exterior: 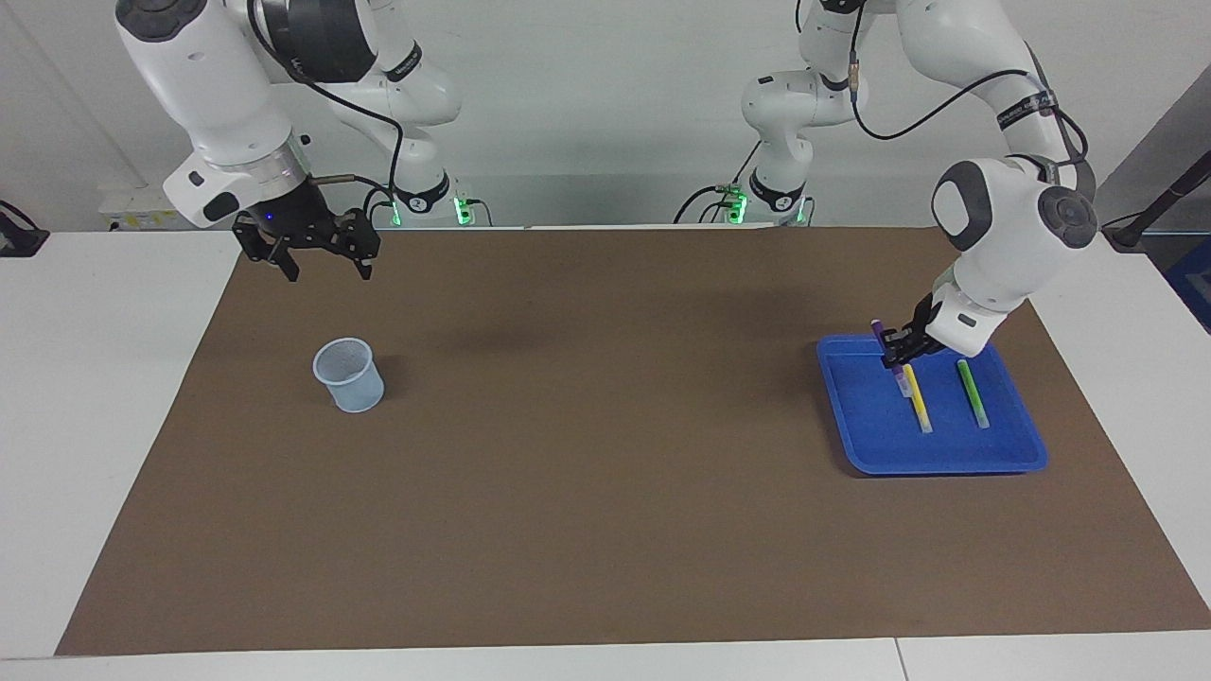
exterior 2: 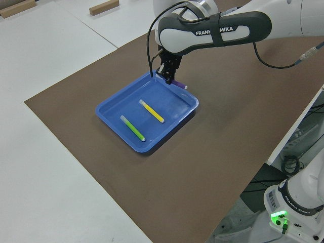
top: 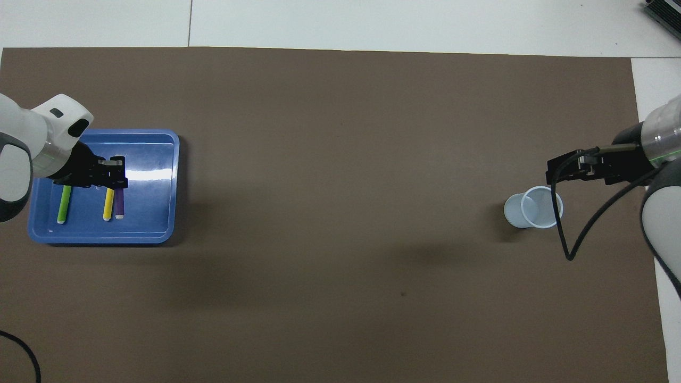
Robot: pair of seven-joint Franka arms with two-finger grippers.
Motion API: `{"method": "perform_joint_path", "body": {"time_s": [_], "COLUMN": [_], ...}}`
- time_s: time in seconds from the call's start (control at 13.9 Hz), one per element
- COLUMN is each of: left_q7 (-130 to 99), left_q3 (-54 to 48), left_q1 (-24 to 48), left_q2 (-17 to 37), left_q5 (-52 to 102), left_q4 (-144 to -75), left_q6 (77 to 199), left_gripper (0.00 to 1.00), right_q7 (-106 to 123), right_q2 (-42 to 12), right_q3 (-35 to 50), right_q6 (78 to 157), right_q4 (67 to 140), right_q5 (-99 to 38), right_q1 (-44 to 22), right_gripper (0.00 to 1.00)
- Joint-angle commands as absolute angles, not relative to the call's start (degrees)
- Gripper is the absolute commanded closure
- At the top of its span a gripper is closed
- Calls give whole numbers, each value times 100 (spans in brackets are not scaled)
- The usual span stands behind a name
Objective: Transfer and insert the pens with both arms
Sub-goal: 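Carry the purple pen outward while the right gripper moves toward it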
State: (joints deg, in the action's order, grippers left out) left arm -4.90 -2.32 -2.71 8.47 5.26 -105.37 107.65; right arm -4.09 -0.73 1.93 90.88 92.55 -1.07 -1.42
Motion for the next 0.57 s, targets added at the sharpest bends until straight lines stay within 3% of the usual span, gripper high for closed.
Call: {"method": "perform_joint_path", "body": {"time_s": [0.0, 0.5], "left_q7": [-1122, -3170], "left_q3": [-237, -290], "left_q1": [-299, -229], "left_q2": [572, 36], "left_q5": [895, 1441], "left_q4": [-10503, -10318], "left_q6": [10477, 10205], "left_gripper": [100, 100], "right_q7": [-510, -457], "right_q2": [70, 167], "right_q3": [325, 957], "right_q6": [9044, 9771], "right_q4": [9299, 9641], "right_q5": [-123, -193], "right_q1": [-167, -167], "right_gripper": [0, 0]}}
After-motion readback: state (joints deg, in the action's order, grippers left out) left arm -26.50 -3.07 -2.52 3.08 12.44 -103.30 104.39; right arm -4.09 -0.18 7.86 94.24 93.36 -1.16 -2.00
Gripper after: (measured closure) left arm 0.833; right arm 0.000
